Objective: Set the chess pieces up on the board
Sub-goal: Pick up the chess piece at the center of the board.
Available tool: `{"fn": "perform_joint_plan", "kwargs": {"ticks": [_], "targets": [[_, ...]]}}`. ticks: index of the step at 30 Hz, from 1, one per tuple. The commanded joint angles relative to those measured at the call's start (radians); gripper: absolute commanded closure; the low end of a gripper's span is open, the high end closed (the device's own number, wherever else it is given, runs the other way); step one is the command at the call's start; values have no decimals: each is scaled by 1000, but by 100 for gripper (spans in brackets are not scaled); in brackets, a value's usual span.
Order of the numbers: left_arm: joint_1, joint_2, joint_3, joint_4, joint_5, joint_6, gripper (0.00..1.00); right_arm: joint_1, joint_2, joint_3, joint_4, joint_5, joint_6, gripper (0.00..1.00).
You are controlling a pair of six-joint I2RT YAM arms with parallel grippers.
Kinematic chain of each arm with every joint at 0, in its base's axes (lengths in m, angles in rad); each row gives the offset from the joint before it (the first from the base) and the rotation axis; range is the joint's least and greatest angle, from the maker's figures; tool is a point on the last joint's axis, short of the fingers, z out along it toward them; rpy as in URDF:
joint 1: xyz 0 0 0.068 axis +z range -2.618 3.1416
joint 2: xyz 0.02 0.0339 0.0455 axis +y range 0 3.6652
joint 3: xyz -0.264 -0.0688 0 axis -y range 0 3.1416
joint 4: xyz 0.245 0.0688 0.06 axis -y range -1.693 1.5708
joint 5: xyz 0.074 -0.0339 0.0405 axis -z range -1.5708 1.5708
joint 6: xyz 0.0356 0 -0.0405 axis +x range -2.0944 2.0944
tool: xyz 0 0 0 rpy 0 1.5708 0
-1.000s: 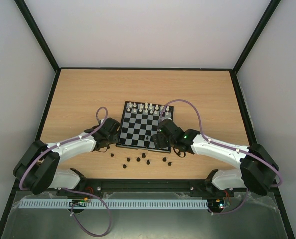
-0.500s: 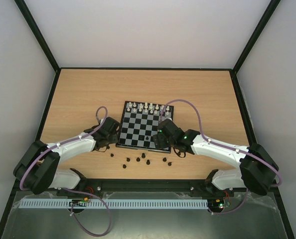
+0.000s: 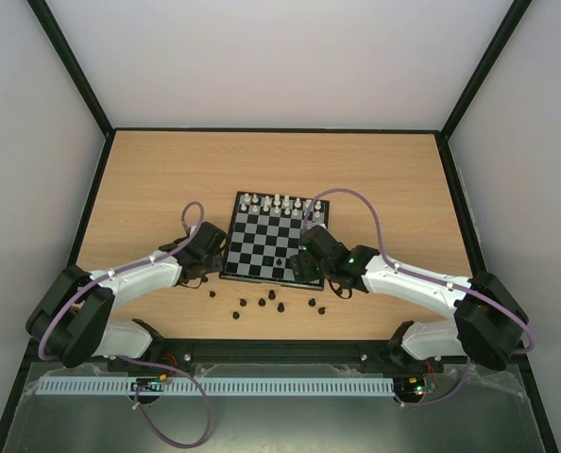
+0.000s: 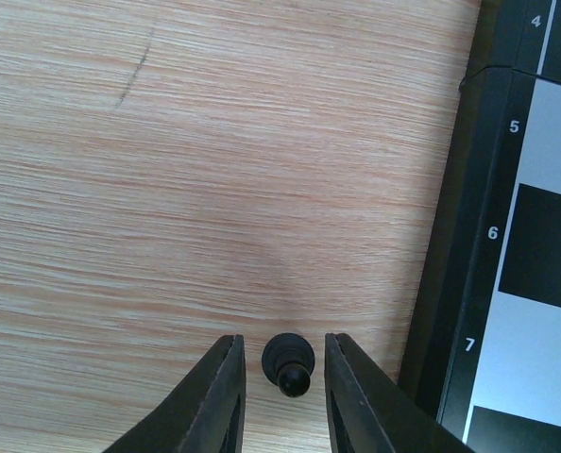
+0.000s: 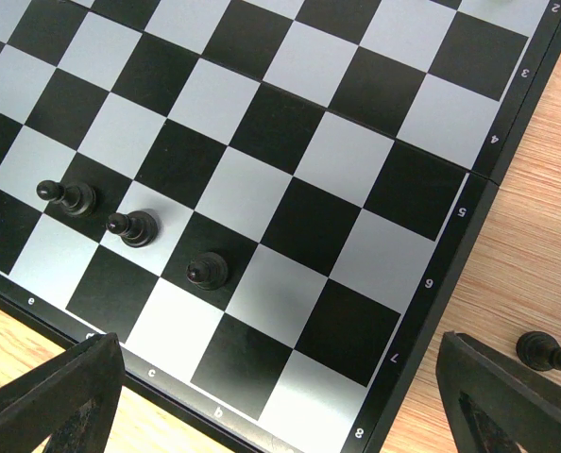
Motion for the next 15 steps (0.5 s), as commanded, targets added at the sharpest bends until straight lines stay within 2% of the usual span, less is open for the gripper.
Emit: {"fn": "perform_joint_plan", "kwargs": {"ticks": [1, 8, 12, 15], "targets": [[6, 22, 8, -15, -7, 4, 74, -5, 0, -15, -8, 14, -1, 9], [6, 48, 13, -2, -3, 7, 85, -5, -2, -16, -8, 9, -2, 10], [6, 46, 24, -9, -8, 10, 96, -5, -5, -18, -7, 10, -1, 10], [5, 24, 44, -40, -16, 14, 98, -4, -5, -18, -7, 14, -2, 10]]}}
